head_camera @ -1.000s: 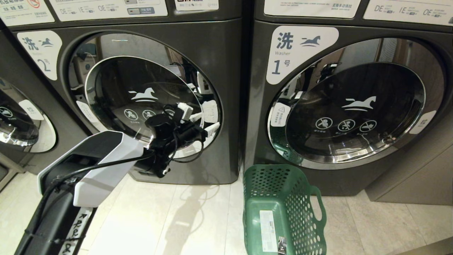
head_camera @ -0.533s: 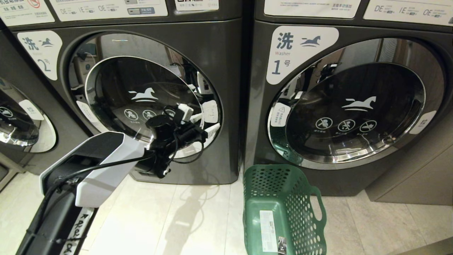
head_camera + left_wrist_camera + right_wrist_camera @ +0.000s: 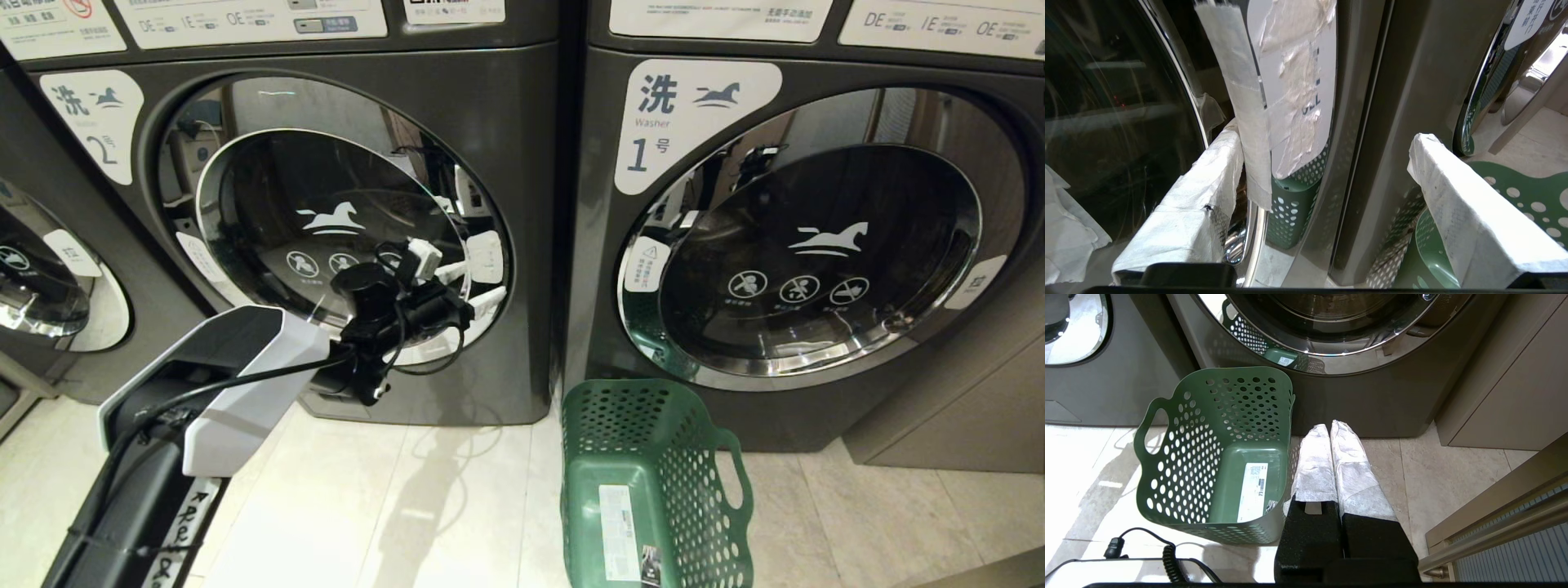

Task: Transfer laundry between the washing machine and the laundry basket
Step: Open the lid of the washing machine

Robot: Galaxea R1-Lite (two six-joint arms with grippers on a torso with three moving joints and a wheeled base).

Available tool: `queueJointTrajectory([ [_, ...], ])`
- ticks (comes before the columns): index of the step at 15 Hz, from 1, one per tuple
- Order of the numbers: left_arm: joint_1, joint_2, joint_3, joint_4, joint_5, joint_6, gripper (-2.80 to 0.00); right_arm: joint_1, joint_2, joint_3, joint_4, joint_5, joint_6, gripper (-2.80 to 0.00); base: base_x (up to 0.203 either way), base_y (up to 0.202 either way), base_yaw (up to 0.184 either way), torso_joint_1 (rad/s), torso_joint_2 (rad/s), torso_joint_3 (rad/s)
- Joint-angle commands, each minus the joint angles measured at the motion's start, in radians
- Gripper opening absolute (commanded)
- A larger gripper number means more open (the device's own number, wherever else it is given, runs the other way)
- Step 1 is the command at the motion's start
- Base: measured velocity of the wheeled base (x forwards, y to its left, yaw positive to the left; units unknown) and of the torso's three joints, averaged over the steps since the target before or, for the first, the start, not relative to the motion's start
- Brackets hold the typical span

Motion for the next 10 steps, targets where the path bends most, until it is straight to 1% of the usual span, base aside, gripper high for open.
queueJointTrajectory([
  [1, 0.006, 0.008, -0.013, 0.007, 0.005, 0.008, 0.00, 0.000, 0.002, 0.000, -0.001, 0.000, 0.000, -2.80, 0.000, 0.000, 0.000, 0.000, 0.00, 0.000],
  [3, 0.009, 0.014, -0.028, 0.008, 0.018, 0.008, 0.00, 0.001, 0.002, 0.000, -0.001, 0.000, 0.000, -2.80, 0.000, 0.000, 0.000, 0.000, 0.00, 0.000],
  [6, 0.012, 0.034, -0.068, 0.031, 0.005, 0.003, 0.00, 0.000, 0.002, 0.000, -0.001, 0.000, 0.000, -2.80, 0.000, 0.000, 0.000, 0.000, 0.00, 0.000],
  [7, 0.014, 0.043, -0.091, 0.044, -0.004, 0.002, 0.00, 0.000, 0.002, 0.000, -0.001, 0.000, 0.000, -2.80, 0.000, 0.000, 0.000, 0.000, 0.00, 0.000],
  [10, 0.024, 0.062, -0.142, 0.096, -0.072, 0.001, 0.00, 0.000, 0.002, 0.000, -0.001, 0.000, 0.000, -2.80, 0.000, 0.000, 0.000, 0.000, 0.00, 0.000],
])
